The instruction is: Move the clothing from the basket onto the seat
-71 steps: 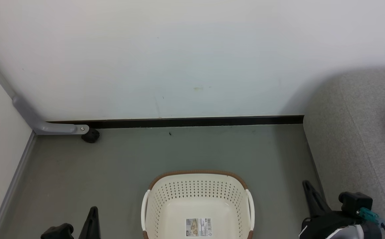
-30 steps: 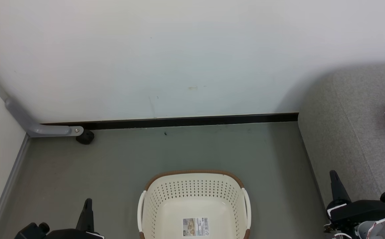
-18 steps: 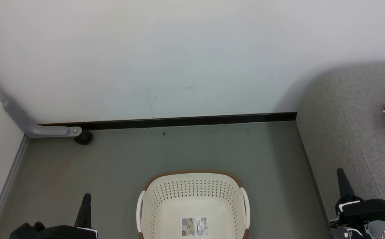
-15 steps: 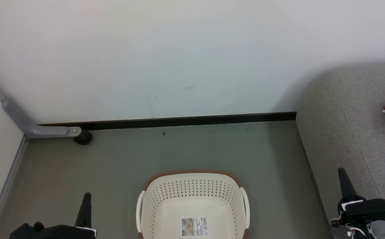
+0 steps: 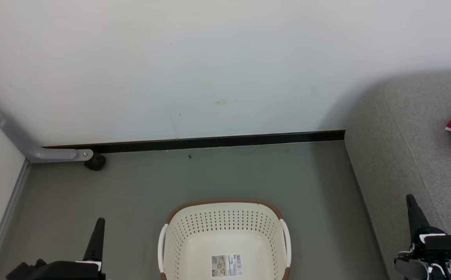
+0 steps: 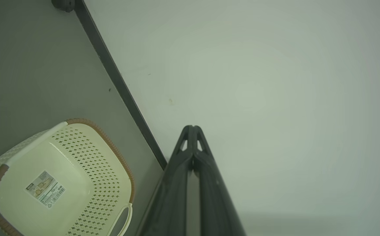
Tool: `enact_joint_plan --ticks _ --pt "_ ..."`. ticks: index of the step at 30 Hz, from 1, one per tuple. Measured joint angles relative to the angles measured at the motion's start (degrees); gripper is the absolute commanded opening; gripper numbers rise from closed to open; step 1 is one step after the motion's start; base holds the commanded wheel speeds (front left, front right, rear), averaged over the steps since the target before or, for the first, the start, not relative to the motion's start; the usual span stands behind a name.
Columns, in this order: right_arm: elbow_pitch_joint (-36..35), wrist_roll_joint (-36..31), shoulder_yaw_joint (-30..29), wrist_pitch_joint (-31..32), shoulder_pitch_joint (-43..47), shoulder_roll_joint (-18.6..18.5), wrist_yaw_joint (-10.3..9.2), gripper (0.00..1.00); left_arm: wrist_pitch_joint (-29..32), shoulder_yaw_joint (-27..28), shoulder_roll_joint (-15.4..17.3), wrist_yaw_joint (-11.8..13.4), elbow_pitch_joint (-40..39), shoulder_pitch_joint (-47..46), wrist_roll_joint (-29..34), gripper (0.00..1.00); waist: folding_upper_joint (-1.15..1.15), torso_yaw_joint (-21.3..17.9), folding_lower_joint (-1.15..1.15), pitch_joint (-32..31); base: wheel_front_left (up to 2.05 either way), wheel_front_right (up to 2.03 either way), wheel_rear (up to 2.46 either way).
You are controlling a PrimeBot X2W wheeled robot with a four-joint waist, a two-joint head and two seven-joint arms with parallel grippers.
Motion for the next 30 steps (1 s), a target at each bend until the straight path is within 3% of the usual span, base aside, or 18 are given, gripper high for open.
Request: enact_joint_plan --ticks 14,30 --pt "-2.48 11.89 -2.40 2.75 0.54 0.04 0.01 0.00 2.78 1.85 -0.59 -1.03 -1.52 -0.78 -10.32 0.00 0.00 -0.44 0.00 0.10 0.00 0.00 0.00" --pt "-2.67 12.20 -2.56 2.94 0.76 0.05 0.01 0.00 2.86 1.91 -0.66 -1.43 -1.64 -0.78 -10.44 0.00 0.00 -0.44 0.00 0.11 0.00 0.00 0.00"
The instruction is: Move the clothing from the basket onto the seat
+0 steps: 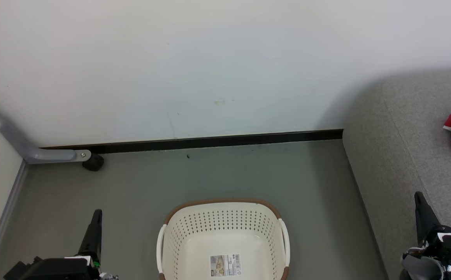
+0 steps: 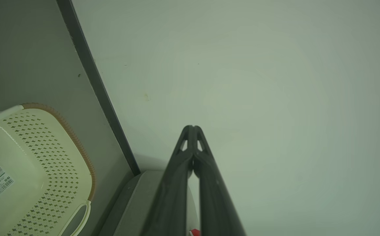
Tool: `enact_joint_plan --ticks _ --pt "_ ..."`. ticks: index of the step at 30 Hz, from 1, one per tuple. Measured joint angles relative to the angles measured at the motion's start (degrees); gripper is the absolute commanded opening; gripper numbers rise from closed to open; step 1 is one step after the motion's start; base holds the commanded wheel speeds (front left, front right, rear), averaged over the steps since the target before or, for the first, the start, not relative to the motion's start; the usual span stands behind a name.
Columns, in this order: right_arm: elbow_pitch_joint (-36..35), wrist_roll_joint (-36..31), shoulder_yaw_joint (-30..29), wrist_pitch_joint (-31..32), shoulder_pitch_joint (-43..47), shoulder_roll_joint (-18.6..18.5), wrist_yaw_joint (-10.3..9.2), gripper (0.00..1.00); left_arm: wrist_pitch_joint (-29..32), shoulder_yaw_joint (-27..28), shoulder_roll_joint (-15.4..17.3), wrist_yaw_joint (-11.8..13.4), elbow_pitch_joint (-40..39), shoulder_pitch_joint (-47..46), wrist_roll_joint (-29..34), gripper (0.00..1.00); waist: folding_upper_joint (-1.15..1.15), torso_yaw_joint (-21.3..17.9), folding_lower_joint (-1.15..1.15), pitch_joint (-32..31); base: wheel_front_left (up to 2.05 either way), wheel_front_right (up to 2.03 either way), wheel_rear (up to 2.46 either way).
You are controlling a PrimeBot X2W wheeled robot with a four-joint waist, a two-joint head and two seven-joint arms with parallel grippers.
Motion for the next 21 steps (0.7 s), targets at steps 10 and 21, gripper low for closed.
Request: enact_joint_plan --ticks 10,21 --pt "-0.03 0.00 0.01 0.00 0.03 0.00 0.00 0.00 0.00 -0.01 -0.01 0.00 -0.07 0.00 0.00 0.00 0.00 0.00 0.00 0.00 0.00 0.00 0.00" --pt "-0.04 0.00 0.01 0.00 0.04 0.01 0.00 0.00 0.00 -0.01 -0.01 0.00 -0.12 0.00 0.00 0.00 0.00 0.00 0.00 0.01 0.00 0.00 0.00"
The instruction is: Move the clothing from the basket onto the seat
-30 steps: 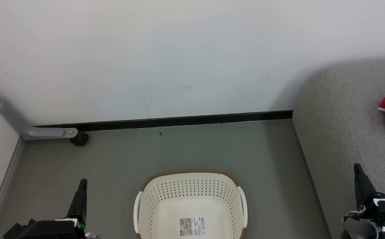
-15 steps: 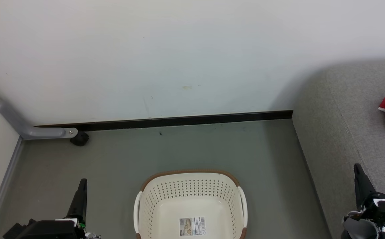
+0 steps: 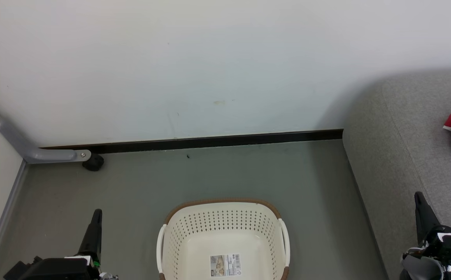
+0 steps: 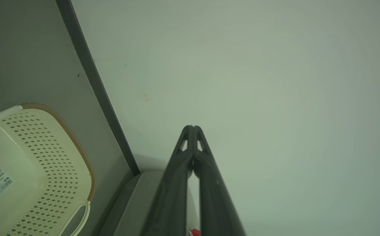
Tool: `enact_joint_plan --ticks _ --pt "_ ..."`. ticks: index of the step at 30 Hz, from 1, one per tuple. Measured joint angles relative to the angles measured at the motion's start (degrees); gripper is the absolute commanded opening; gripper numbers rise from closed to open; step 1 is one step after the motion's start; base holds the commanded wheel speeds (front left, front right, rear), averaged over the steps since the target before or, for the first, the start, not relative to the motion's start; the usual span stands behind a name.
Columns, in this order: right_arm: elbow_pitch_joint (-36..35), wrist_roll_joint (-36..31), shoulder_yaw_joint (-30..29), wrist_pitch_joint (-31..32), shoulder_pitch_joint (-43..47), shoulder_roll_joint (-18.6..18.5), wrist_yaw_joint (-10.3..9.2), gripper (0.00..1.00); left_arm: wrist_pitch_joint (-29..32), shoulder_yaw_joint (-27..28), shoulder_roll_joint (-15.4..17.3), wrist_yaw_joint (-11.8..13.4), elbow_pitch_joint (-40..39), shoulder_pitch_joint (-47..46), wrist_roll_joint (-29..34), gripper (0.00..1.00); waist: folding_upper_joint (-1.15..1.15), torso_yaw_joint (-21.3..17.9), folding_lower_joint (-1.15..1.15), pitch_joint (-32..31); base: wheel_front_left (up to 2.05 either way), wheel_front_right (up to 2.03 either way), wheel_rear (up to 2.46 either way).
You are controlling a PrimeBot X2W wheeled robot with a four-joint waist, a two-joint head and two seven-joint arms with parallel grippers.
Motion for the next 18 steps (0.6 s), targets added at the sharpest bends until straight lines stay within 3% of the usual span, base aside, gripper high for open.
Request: enact_joint_plan --ticks 18 --pt "-0.02 0.01 0.00 0.00 0.00 0.00 0.00 0.00 0.00 0.00 0.00 0.00 -0.04 0.00 -0.01 0.00 0.00 0.00 0.00 0.00 0.00 0.00 0.00"
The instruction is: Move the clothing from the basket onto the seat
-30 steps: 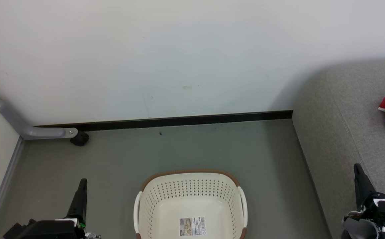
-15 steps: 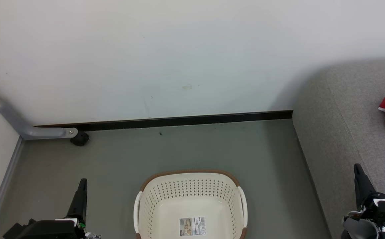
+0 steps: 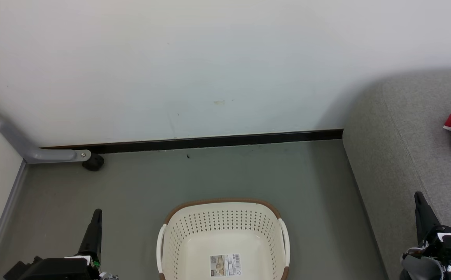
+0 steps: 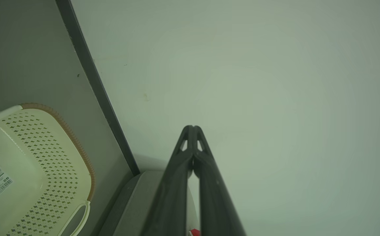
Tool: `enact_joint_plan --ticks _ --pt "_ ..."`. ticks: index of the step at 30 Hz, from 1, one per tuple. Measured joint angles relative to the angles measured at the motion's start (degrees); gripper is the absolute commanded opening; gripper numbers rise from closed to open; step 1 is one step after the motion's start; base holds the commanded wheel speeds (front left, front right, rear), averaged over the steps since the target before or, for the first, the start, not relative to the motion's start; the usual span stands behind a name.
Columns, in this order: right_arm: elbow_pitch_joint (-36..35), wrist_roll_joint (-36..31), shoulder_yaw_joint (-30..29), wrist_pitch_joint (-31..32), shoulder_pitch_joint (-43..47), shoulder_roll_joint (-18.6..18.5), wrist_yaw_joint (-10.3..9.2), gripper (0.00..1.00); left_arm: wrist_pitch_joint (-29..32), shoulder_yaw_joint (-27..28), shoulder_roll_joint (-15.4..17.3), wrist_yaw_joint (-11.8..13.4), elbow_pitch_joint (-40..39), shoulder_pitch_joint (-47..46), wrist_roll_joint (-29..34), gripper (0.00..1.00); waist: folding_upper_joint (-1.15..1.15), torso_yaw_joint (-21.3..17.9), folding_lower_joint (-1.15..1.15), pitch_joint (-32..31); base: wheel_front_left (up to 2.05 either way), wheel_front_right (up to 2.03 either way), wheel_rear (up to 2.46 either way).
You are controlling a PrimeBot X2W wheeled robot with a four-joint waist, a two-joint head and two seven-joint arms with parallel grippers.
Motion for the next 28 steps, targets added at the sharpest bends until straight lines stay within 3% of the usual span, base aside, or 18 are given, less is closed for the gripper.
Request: enact_joint_plan --ticks 28 --pt "-0.02 0.00 0.00 0.00 0.01 0.01 0.00 0.00 0.00 -0.01 0.00 0.00 -0.04 0.00 -0.01 0.00 0.00 0.00 0.00 0.00 0.00 0.00 0.00"
